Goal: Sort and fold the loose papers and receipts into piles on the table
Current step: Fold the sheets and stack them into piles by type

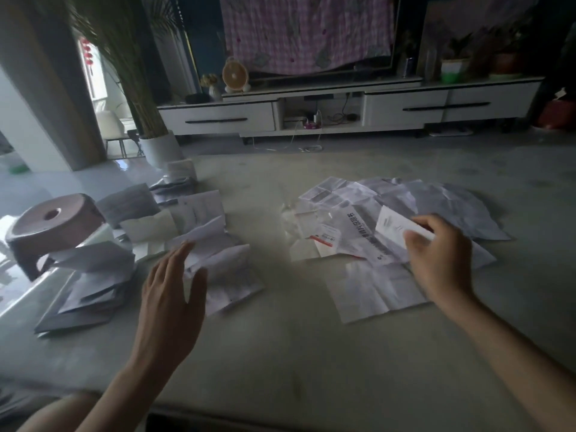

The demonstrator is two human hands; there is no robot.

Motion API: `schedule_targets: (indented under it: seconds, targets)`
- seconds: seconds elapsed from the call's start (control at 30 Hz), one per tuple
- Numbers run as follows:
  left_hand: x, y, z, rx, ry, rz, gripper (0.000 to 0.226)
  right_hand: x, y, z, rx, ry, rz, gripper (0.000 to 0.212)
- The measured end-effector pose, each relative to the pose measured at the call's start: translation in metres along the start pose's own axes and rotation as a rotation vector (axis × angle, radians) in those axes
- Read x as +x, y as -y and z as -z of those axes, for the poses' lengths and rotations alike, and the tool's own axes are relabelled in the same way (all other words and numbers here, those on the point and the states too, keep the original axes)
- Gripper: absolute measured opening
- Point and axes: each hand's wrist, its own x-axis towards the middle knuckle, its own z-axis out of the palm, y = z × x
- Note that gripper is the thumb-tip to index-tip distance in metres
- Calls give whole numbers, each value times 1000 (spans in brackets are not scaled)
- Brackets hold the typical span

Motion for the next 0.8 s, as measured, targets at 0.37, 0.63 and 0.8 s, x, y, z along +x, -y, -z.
schedule_targets:
  seconds: [0.37, 0.63, 0.8]
  targets:
    - [-20, 18, -7, 13, 104, -141, 31, -55, 118, -82, 422, 271, 394, 8]
    - [-17, 24, 7, -55, -40, 84, 26, -79, 106, -122, 100, 796, 422, 30]
    - [-11, 18, -12, 110, 197, 13, 29, -82, 108, -121, 21, 817, 477, 35]
